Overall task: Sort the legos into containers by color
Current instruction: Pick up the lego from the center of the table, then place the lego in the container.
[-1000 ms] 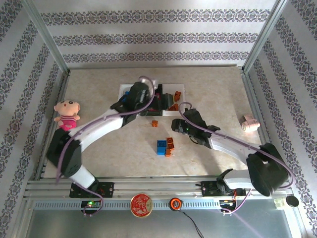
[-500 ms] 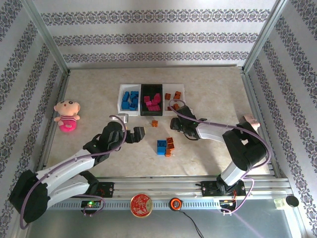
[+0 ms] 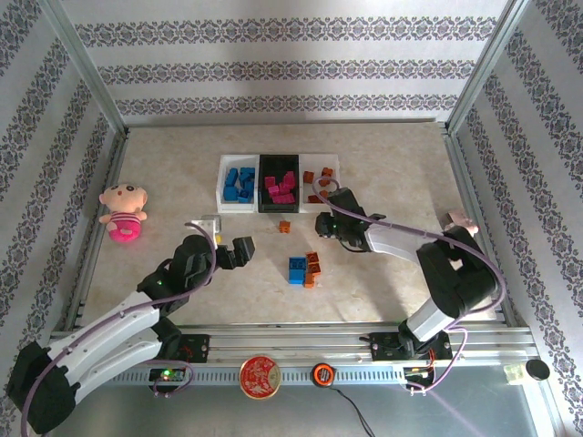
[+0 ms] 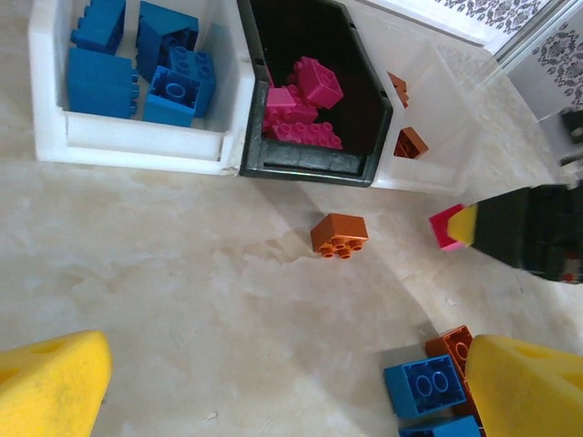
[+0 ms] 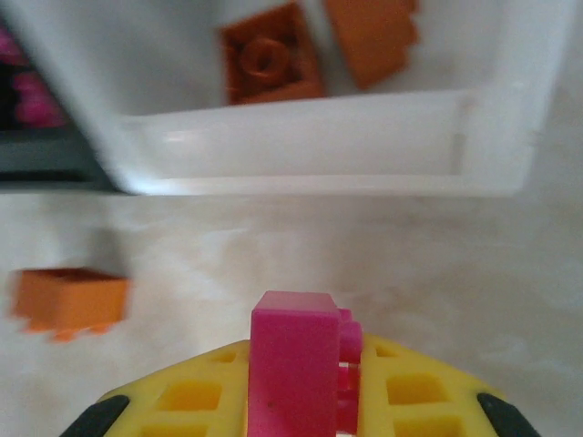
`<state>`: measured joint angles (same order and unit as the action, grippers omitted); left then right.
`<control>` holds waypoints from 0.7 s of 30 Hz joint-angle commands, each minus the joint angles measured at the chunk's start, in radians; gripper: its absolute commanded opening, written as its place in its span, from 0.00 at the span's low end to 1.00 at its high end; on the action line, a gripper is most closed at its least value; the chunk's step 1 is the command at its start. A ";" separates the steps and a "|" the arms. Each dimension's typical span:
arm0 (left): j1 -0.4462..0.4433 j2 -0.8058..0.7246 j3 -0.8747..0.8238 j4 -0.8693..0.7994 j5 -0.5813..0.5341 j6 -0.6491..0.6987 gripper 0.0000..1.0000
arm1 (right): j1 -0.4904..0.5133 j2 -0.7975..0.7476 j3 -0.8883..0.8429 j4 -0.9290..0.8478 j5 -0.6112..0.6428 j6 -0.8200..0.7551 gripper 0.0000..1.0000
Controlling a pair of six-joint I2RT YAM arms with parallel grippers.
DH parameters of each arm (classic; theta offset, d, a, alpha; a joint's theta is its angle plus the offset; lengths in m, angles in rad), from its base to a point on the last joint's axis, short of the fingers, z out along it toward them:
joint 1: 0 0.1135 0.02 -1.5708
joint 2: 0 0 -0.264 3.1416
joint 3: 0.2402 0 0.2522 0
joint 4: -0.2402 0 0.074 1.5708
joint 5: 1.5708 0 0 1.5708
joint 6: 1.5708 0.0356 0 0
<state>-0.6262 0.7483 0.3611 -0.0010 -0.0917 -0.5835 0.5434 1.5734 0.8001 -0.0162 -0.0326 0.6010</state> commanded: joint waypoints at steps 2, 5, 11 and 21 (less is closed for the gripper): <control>0.007 -0.047 -0.028 -0.062 -0.032 0.017 1.00 | 0.072 -0.063 0.123 -0.047 -0.083 -0.087 0.18; 0.005 -0.056 -0.038 -0.058 -0.022 0.014 1.00 | 0.092 0.012 0.241 -0.056 -0.093 -0.095 0.18; 0.008 -0.061 -0.029 -0.086 -0.001 0.011 1.00 | 0.086 0.241 0.491 -0.057 -0.063 -0.090 0.18; 0.008 -0.091 -0.021 -0.121 0.021 0.010 1.00 | 0.059 0.457 0.762 -0.092 -0.043 -0.047 0.38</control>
<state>-0.6262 0.6689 0.3367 -0.0853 -0.0830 -0.5835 0.6102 2.0251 1.4929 -0.0959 -0.0906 0.5484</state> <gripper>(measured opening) 0.997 0.348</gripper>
